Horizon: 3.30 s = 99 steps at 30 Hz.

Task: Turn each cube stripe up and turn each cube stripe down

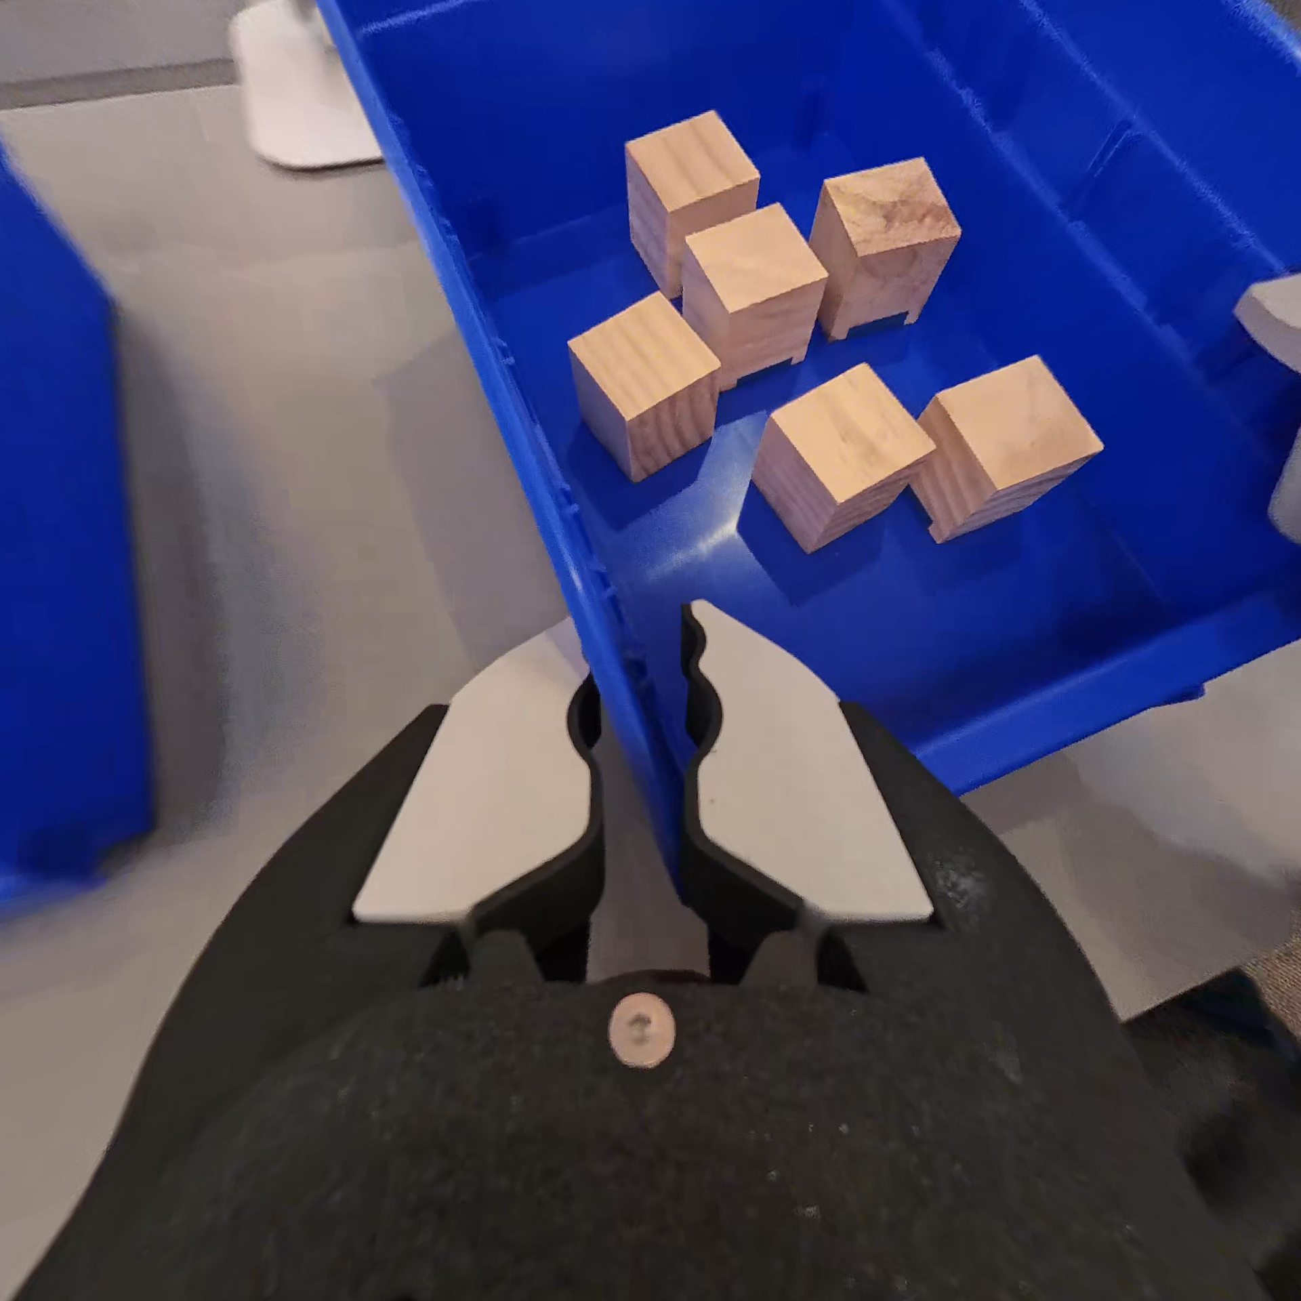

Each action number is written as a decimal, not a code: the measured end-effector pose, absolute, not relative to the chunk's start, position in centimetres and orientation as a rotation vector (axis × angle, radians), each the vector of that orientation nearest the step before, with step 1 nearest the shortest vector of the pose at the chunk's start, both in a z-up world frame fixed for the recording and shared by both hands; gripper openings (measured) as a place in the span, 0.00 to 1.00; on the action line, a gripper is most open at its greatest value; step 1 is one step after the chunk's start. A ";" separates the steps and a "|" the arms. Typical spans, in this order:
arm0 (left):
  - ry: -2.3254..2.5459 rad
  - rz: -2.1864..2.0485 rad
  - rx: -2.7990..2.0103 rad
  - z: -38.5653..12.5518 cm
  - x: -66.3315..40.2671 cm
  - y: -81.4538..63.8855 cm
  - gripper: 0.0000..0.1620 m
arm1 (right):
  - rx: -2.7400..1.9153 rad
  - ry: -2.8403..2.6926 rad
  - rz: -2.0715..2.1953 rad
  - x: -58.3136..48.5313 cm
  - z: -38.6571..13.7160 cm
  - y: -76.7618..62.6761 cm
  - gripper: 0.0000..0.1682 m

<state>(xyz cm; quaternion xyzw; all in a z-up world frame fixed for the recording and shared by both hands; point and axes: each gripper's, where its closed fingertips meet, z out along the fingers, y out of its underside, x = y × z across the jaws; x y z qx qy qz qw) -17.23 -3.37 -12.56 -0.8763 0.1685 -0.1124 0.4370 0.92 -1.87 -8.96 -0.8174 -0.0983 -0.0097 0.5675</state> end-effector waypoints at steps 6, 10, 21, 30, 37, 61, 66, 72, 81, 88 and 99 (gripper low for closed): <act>0.271 -0.227 -2.222 -13.2 -24.4 -2.7 0.12 | -1.971 -0.297 0.091 -6.7 -10.6 0.6 0.04; 0.312 -0.193 -2.237 -13.3 -25.3 -1.9 0.14 | -1.998 -0.267 0.146 -7.6 -12.0 1.1 0.05; 0.112 -0.094 -1.906 -4.4 -39.9 -4.6 0.34 | -1.706 -0.431 0.329 -7.5 -7.4 -3.8 0.24; -0.055 -0.201 -2.184 -11.9 -52.9 1.9 0.38 | -1.665 -0.715 0.588 -17.9 -8.1 -10.3 0.24; -0.065 -0.103 -2.226 -13.2 -51.9 -1.9 0.01 | -1.758 -0.887 0.568 -24.3 -11.3 -12.1 0.23; 0.048 0.221 -1.785 -4.5 -45.9 -19.2 0.05 | -1.661 -0.692 0.427 -29.8 -4.5 -10.7 0.05; 0.231 0.168 -1.608 3.5 -37.0 -13.9 0.05 | -1.532 -0.463 0.267 -19.6 4.0 -8.2 0.04; 0.478 -0.159 -1.635 6.3 -18.6 -7.1 0.06 | -1.566 -0.133 0.061 -0.4 7.7 -6.7 0.03; 0.695 -0.312 -1.833 -5.1 3.2 -4.4 0.06 | -1.890 0.177 -0.039 21.5 -3.4 -7.0 0.03; 0.700 -0.377 -2.014 -11.8 8.6 -2.9 0.07 | -2.042 0.177 0.115 27.0 -10.7 -4.3 0.03; 0.832 -0.884 -1.918 -8.0 3.8 -9.2 0.25 | -1.834 0.220 0.055 29.3 -8.8 -4.5 0.20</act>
